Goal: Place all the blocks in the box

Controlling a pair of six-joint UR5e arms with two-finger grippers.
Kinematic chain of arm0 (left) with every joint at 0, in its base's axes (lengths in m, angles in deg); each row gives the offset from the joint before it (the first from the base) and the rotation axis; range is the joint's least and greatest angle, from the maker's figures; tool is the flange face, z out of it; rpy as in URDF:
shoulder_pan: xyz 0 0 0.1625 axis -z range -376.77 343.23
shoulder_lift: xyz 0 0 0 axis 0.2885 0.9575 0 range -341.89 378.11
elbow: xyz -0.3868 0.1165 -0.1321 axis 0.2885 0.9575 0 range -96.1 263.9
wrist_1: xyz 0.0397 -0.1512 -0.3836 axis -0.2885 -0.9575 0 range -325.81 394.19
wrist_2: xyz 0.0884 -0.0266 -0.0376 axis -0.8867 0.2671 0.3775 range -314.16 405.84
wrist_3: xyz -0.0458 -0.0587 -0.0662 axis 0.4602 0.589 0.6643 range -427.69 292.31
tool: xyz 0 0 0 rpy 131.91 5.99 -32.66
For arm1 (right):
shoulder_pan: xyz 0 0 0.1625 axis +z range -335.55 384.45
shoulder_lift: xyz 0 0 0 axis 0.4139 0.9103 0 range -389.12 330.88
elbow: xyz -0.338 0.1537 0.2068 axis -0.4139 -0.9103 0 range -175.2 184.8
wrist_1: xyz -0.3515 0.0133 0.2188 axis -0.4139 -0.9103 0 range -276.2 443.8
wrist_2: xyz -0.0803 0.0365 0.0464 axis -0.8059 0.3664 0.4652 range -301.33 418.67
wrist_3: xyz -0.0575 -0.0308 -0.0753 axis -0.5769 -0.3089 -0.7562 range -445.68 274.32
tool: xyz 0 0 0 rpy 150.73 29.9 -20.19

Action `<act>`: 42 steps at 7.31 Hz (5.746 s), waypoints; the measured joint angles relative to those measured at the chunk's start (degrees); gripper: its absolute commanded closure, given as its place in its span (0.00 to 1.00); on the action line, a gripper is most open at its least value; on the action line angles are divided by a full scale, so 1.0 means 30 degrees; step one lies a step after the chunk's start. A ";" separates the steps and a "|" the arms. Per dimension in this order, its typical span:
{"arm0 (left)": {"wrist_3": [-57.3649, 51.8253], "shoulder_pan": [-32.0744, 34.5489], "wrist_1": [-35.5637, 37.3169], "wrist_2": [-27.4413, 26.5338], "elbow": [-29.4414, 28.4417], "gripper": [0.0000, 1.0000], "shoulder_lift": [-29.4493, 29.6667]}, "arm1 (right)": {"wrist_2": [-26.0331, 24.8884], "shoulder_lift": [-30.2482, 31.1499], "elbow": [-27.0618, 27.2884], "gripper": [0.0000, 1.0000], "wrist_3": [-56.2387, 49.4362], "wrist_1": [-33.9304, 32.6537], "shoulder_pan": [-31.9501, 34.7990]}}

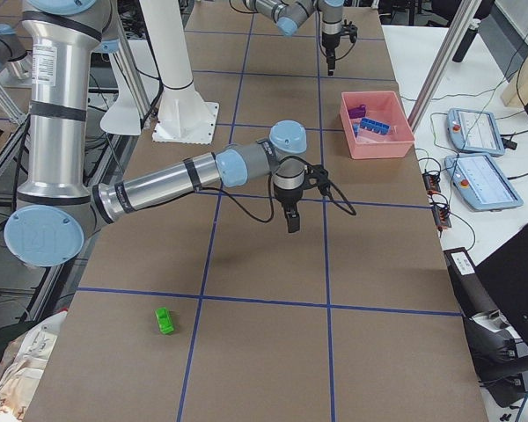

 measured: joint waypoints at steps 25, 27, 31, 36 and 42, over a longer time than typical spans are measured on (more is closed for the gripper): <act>-1.6064 0.5098 0.0632 0.2683 0.6073 0.00 -0.9467 | 0.1940 1.0472 -1.0192 0.15 1.1822 1.9635 -0.3098; -1.6064 0.5098 0.0632 0.2692 0.6073 0.00 -0.9430 | 0.1920 1.0232 -1.0304 0.28 1.1824 1.9635 -0.3770; -1.6064 0.5098 0.0660 0.2682 0.6047 0.00 -0.9381 | 0.1830 1.0113 -1.0650 1.00 1.1721 1.9663 -0.4524; -1.6065 0.5312 0.0688 0.2688 0.6031 0.00 -0.9602 | 0.1276 0.9834 -0.9158 1.00 1.0560 1.9840 -0.4843; -1.6363 0.8753 0.0417 0.3140 0.5857 0.00 -1.3553 | 0.1847 0.1905 -0.3871 1.00 1.0500 0.8316 -0.2573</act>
